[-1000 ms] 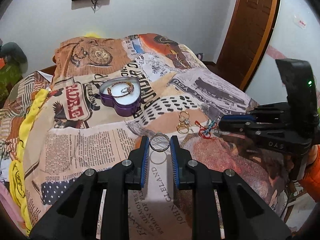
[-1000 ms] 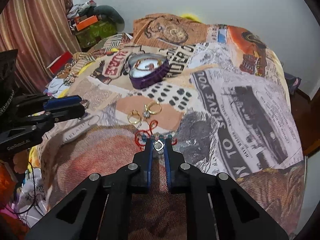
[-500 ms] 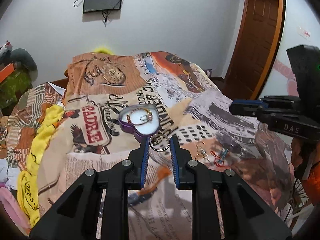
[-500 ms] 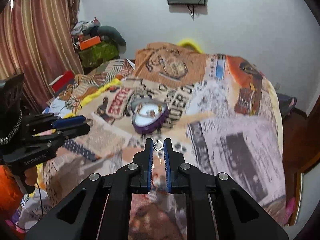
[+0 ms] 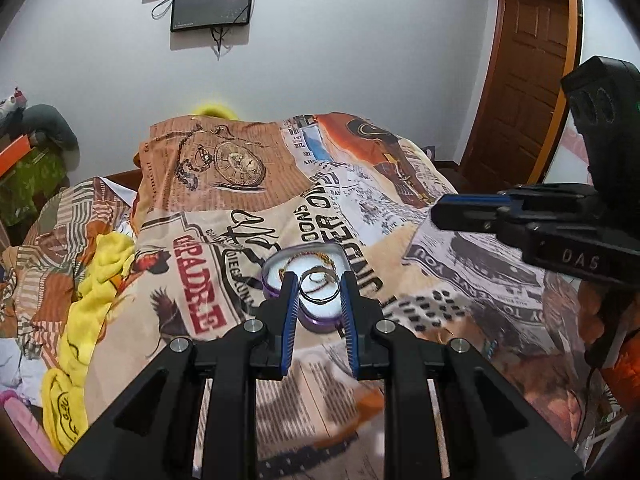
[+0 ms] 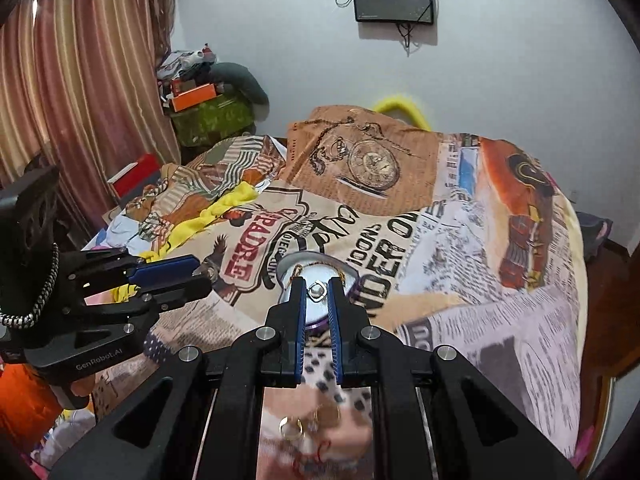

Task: Organize jewelry
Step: 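Carry both rings over the heart tin and open both grippers to drop them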

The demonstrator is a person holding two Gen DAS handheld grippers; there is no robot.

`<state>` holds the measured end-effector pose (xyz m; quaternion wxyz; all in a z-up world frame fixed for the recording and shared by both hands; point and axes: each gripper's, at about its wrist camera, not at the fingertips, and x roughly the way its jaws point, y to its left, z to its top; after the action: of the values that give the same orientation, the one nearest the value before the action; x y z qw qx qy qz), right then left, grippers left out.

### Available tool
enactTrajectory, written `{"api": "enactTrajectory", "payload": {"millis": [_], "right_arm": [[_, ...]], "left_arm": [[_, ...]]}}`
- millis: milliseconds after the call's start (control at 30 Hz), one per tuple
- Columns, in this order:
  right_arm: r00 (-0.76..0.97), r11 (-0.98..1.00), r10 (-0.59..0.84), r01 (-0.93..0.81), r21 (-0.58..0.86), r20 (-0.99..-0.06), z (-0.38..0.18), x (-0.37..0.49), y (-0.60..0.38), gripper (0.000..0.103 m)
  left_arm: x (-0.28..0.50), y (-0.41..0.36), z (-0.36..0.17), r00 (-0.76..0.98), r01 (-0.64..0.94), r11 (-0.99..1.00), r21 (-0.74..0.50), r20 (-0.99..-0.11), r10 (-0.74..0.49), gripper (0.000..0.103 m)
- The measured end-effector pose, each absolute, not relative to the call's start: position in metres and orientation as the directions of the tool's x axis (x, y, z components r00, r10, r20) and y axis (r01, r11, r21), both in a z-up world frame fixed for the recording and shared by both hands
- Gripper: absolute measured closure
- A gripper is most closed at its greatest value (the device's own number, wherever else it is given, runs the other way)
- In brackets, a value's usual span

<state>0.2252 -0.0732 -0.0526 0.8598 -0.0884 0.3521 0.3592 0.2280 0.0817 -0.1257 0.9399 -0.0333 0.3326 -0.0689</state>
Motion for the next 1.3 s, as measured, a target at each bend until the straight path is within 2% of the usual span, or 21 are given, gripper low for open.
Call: {"api": "enactTrajectory", "payload": {"millis": [533, 700, 967, 1300], "right_arm": [[0.387, 0.705, 0.529, -0.696, 0.137, -0.755, -0.090, 0.291, -0.029, 0.093], [0.298, 0.703, 0.519, -0.683, 0.201, -0.801, -0.116, 0.313, -0.018, 0.094], [0.233, 0.699, 0.502, -0.676, 0.232, -0.833, -0.135, 0.321, -0.008, 0.094], [0.249, 0.712, 0.477, -0.672, 0.205, -0.843, -0.137, 0.322, -0.005, 0.094]], "left_arm": [[0.308, 0.093, -0.175, 0.663, 0.119, 0.983, -0.139, -0.726, -0.183, 0.083], [0.325, 0.093, -0.194, 0.610, 0.125, 0.980, -0.154, -0.767, -0.198, 0.083], [0.331, 0.092, -0.202, 0.593, 0.136, 0.978, -0.161, -0.777, -0.211, 0.083], [0.325, 0.088, -0.195, 0.596, 0.139, 0.981, -0.138, -0.779, -0.194, 0.083]]}}
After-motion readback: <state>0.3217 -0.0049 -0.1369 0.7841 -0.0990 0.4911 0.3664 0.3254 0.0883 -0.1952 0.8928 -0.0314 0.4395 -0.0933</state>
